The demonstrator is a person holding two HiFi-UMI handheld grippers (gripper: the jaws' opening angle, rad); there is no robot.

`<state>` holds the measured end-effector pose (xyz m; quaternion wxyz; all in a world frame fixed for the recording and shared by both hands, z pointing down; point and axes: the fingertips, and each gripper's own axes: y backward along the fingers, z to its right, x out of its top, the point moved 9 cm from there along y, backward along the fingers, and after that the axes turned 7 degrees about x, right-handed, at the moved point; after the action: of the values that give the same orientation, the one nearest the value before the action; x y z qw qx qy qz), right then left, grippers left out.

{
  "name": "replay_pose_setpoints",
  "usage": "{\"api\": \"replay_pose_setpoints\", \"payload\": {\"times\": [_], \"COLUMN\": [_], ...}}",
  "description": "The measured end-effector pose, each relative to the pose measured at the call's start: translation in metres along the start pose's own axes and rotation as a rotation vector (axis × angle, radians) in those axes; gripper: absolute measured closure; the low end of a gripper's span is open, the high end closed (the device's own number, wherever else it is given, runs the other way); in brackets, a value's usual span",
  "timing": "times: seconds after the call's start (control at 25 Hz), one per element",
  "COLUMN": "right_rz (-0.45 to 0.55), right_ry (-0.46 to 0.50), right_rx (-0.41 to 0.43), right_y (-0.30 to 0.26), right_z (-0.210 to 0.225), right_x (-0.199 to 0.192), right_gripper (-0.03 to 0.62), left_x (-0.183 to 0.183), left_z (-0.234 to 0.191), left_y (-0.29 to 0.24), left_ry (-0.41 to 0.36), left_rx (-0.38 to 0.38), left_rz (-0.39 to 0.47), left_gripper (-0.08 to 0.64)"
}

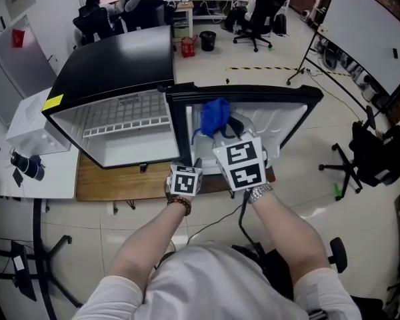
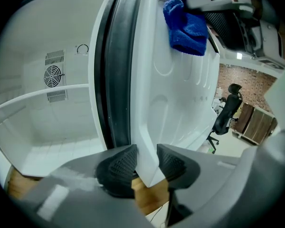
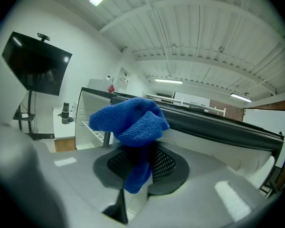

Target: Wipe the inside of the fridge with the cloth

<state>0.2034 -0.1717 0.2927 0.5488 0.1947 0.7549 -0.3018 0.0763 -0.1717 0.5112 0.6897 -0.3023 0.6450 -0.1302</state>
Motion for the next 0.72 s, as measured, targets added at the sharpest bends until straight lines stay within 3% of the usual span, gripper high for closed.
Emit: {"api": "replay_pose_setpoints", "payload": {"times": [0.72], "right_rz": [-0.033], "right_ry": [-0.065], "right_rx": [-0.158], "right_y": [0.048], "right_z": [0.067], "right_x": [-0.03], "right_gripper": [0.525], "left_x": [0.0], "left_z": [-0.001], "left_y": [0.003], "left_ry": [0.02], "left_rx": [0.01], "left_rz": [-0.016], "left_gripper": [0.425]}}
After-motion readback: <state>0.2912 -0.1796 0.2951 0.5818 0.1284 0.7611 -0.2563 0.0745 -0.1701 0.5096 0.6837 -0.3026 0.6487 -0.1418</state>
